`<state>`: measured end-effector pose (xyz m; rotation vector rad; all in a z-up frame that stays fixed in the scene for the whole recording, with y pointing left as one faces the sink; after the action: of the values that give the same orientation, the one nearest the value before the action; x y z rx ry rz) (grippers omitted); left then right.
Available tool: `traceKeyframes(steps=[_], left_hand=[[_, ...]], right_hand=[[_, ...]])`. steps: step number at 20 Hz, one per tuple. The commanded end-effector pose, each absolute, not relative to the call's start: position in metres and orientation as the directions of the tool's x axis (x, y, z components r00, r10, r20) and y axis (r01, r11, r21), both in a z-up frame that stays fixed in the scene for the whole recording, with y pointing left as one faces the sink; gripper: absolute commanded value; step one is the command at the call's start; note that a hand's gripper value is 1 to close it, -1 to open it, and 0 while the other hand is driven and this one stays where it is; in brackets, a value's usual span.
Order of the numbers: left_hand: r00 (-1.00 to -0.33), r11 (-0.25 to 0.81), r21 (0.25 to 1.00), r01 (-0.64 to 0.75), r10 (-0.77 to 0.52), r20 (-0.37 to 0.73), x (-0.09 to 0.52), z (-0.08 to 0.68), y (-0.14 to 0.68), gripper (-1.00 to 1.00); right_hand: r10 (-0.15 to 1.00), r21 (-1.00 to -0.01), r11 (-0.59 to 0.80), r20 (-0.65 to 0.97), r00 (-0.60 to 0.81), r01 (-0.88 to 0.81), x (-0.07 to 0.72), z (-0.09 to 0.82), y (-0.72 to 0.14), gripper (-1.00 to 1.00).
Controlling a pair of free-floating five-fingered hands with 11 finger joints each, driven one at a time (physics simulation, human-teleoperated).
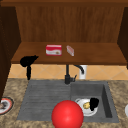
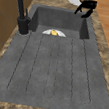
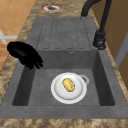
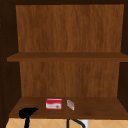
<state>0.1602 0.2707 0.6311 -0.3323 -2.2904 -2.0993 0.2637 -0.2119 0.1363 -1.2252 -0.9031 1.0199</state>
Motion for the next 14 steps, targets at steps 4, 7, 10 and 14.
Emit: traceKeyframes(steps=[4,7,10,14], left_hand=[[-0.982,0.053,0.985,0.163,0.11,0.157,0.129,0.595,0.266,-1.0],[-0.984,0.06,0.987,0.149,0.106,0.142,0.114,0.576,0.267,-1.0],[-0.986,0.07,0.987,0.144,0.099,0.137,0.101,0.556,0.267,-1.0],[-0.985,0.075,0.985,0.155,0.091,0.148,0.085,0.53,0.27,-1.0]], right_hand=[[0.953,-0.991,0.047,0.008,0.304,-0.123,0.264,0.136,-0.212,0.0],[0.953,-0.991,0.047,0.008,0.304,-0.123,0.264,0.136,-0.212,0.0],[0.953,-0.991,0.047,0.008,0.304,-0.123,0.264,0.136,-0.212,0.0],[0.953,-0.991,0.047,0.008,0.304,-0.123,0.264,0.136,-0.212,0.0]])
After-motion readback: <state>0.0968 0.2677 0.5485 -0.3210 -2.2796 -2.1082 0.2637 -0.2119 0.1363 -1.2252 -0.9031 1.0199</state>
